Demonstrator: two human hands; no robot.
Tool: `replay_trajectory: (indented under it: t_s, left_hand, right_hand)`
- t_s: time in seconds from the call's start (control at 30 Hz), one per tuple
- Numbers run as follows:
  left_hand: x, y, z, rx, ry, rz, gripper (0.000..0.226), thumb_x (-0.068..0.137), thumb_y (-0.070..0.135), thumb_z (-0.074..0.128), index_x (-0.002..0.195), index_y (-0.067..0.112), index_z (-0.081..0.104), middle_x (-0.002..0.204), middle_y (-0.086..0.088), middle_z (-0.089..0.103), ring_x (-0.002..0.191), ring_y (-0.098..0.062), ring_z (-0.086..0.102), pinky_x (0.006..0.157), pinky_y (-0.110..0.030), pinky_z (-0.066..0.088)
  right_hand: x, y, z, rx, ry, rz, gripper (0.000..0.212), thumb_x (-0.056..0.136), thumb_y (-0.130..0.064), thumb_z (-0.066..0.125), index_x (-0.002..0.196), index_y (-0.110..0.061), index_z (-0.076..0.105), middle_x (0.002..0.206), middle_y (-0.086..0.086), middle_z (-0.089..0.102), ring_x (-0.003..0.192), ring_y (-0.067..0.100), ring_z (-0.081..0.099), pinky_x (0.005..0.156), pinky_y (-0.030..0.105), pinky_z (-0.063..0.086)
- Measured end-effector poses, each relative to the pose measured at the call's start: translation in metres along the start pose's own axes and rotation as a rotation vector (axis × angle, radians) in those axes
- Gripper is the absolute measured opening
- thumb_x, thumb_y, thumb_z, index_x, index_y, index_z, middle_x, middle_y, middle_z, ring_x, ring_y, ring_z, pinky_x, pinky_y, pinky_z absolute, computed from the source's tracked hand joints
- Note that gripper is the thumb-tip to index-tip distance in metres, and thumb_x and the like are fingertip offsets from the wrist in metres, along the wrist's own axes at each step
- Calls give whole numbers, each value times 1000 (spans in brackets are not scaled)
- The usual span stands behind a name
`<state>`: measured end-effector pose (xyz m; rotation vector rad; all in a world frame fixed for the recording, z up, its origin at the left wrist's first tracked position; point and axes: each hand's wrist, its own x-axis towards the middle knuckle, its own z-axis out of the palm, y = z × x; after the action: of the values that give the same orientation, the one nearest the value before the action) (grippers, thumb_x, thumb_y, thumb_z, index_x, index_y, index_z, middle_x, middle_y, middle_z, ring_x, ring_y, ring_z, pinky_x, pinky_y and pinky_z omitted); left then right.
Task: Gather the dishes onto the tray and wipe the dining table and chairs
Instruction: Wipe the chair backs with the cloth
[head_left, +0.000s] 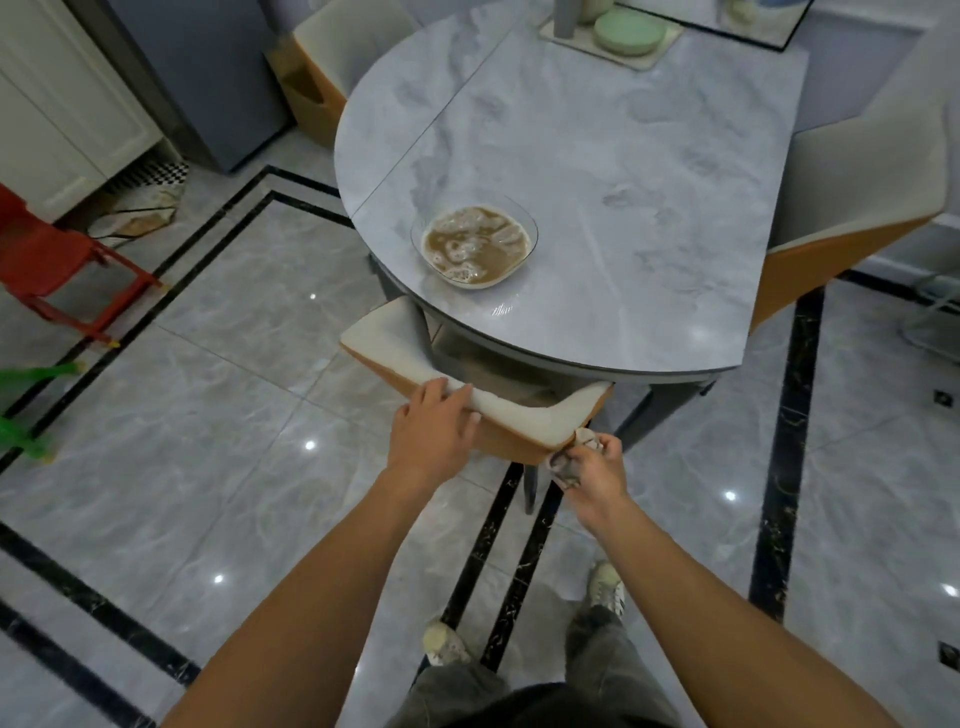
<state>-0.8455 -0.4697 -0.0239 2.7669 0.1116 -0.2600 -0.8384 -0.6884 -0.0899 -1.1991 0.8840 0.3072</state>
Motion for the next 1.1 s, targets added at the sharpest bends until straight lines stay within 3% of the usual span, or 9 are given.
replay_trajectory:
  t_s: [0.17, 0.33, 0.5, 0.67, 0.83, 0.97, 1.1]
  left_hand:
    - [-3, -26, -13, -81, -100, 62, 52, 108, 41, 44, 157, 24, 40, 167, 3, 32, 152, -19, 32, 121, -51, 31]
    - [-1, -34, -22, -69, -170, 135, 49, 110, 37, 39, 157, 24, 39, 169, 3, 28, 154, -20, 27, 123, -52, 27]
    - [13, -42, -34, 67, -240, 170, 44, 111, 43, 27, 152, 38, 42, 171, 3, 22, 157, -21, 21, 126, -65, 2]
    - [23, -39, -39, 75, -325, 150, 53, 110, 51, 18, 160, 40, 34, 175, 3, 11, 161, -22, 9, 126, -65, -4]
    - [36, -56, -54, -18, -420, 171, 57, 110, 56, 17, 161, 37, 34, 174, 7, 16, 161, -16, 11, 125, -61, -11]
    - [54, -99, -73, 40, -319, 150, 43, 111, 44, 34, 153, 41, 46, 172, 3, 23, 160, -22, 16, 124, -68, -4]
    - [70, -182, -81, -47, -176, 78, 50, 107, 25, 49, 157, 35, 43, 170, -3, 27, 157, -27, 22, 128, -58, 12]
  right_hand:
    - [-34, 14, 18, 71, 34, -33, 35, 94, 9, 55, 111, -20, 45, 111, 11, 57, 96, 27, 61, 91, 51, 55]
    - [-58, 28, 28, 92, 47, -61, 32, 96, 0, 57, 119, -18, 47, 118, 12, 57, 105, 32, 59, 86, 49, 54]
    - [-65, 48, 46, 63, 183, -107, 37, 94, -6, 64, 120, -26, 46, 121, 8, 60, 109, 28, 63, 97, 54, 57]
    - [-59, 45, 84, 278, 270, -79, 43, 93, 4, 64, 117, -21, 39, 116, 11, 58, 102, 26, 66, 94, 52, 59]
    - [-60, 54, 129, 287, 369, -89, 50, 92, -4, 69, 126, -27, 39, 128, 5, 59, 109, 22, 64, 100, 46, 56]
    - [-63, 52, 165, 342, 385, -88, 60, 91, 0, 68, 133, -30, 37, 134, 3, 54, 118, 23, 60, 106, 43, 51]
    - [-61, 58, 208, 283, 361, -43, 62, 94, -3, 68, 147, -19, 38, 141, 10, 53, 121, 27, 61, 100, 37, 53]
